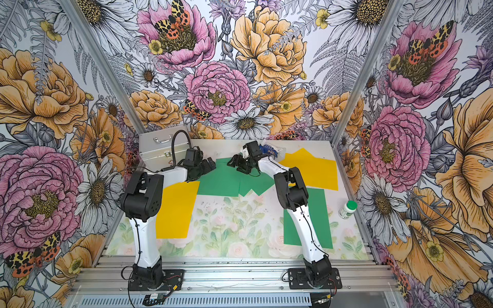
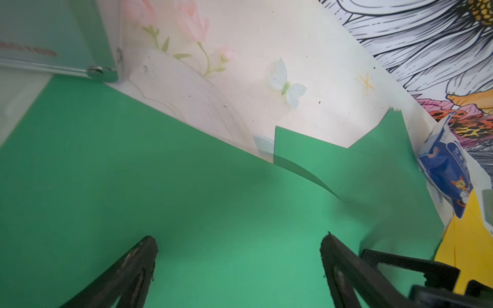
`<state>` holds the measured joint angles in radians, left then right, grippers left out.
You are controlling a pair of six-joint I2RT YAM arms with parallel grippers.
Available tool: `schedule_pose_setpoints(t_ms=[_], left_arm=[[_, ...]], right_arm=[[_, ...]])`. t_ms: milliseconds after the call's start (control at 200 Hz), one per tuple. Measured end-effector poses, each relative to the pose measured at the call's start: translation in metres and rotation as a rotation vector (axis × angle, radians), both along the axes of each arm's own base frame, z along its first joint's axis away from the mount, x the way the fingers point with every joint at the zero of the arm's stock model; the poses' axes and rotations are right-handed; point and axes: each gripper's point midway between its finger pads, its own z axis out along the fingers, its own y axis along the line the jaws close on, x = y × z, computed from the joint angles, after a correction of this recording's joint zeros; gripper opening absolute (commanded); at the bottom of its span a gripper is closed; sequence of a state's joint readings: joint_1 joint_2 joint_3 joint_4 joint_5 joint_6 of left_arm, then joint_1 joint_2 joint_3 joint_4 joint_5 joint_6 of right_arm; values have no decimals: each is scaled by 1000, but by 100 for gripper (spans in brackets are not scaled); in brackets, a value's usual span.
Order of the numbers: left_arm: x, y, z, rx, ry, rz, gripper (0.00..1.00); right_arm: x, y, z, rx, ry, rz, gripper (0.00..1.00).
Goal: Sort the scattered colored papers by color
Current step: Pick up the colored paper.
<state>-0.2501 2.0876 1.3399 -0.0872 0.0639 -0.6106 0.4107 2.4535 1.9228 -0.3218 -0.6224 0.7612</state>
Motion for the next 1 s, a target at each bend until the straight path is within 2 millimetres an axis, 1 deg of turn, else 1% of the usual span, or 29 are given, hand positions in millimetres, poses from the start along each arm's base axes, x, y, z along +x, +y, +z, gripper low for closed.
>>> schedule_pose_setpoints(t_ms=[130,290,370,515,641,726,826,921,1001], left_arm=[[-4,-27,1,-37,4,-43,98],[-4,-69,3,-91,-18,-105,98],[-3,-89,4,-123,-30,-135,98],[-7,-127,6,-172,-39,-197,98],[-11,-151,9,-203,-38,-241,98],[-17,-156,10,-214,-24,-254,98],[-27,-151,12,-195,17,-252,98],[-37,-133,22,-134,45,-243,98],[-39,-111,47,-72,24,-222,98]], right_arm=[[-25,-10,-1,-29,27,14,76],[-47,-32,-3,-71,50,4,76],[-52,-48,-3,-83,60,-13,76],[-57,-84,-4,-104,76,-69,76],[-58,-101,-5,-114,86,-103,76],[-58,-105,-5,-118,84,-112,76],[-57,-106,-5,-127,80,-117,77],[-57,-107,-5,-132,75,-118,78],[-56,-107,-5,-134,72,-118,79]])
